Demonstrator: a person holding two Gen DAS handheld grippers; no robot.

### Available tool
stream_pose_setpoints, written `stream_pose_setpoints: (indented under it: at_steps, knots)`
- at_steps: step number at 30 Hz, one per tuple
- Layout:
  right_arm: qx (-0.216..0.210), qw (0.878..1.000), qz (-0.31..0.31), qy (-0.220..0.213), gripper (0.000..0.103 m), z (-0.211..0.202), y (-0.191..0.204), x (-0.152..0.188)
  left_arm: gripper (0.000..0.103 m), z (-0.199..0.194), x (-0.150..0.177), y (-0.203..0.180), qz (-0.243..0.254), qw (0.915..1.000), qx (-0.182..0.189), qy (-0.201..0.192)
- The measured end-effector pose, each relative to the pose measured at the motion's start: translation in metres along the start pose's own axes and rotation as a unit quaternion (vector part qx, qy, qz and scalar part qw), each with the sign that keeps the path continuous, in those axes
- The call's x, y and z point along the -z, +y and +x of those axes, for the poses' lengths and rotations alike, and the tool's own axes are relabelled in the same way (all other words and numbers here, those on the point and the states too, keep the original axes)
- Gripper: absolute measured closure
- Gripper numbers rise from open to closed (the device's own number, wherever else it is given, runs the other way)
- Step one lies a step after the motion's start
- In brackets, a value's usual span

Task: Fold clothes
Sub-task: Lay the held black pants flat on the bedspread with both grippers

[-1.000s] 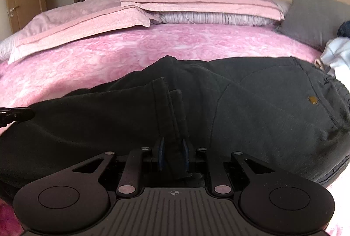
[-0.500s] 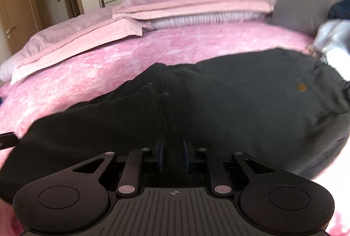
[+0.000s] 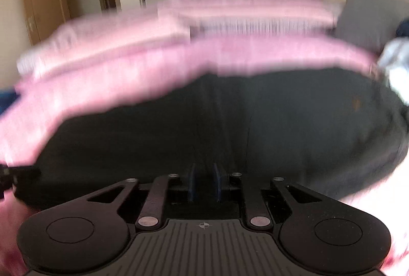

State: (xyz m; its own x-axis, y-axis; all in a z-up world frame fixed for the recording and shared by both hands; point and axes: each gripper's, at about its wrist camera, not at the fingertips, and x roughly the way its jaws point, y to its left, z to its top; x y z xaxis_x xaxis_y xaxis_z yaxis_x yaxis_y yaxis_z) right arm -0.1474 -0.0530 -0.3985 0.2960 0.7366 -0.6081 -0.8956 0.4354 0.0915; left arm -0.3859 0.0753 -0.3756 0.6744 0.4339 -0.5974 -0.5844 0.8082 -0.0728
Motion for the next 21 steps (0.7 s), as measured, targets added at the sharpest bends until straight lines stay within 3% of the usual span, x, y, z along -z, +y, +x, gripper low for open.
stream_pose_setpoints:
  at_steps: [4,8,11,14,18,20,21]
  knots:
    - [0.013,1.000,-0.017,0.020,0.088,-0.003,0.009,-0.002,0.098,-0.004,0.005,-0.006,-0.006,0.9999,-0.014,-0.002]
    - [-0.006,0.999,0.021,-0.041,0.087,-0.022,0.001,-0.001,0.097,-0.008,0.009,-0.012,-0.012,0.9995,-0.029,-0.003]
    - [-0.013,0.999,0.030,0.011,0.088,-0.001,-0.001,0.008,0.097,-0.014,0.007,-0.017,-0.022,0.9986,-0.048,0.007]
    - [0.000,1.000,0.004,0.019,0.087,-0.016,0.009,0.005,0.096,-0.021,0.005,-0.023,-0.033,0.9971,-0.067,0.017]
    - [-0.014,0.999,0.032,0.021,0.087,-0.048,0.013,0.010,0.096,-0.033,0.006,-0.031,-0.048,0.9942,-0.090,0.034]
    - [-0.019,0.998,0.055,0.038,0.072,-0.061,0.017,0.018,0.093,-0.043,0.009,-0.038,-0.054,0.9921,-0.103,0.047]
    - [-0.020,0.997,0.063,0.038,0.052,-0.067,0.018,0.023,0.092,-0.047,0.010,-0.041,-0.055,0.9909,-0.111,0.052]
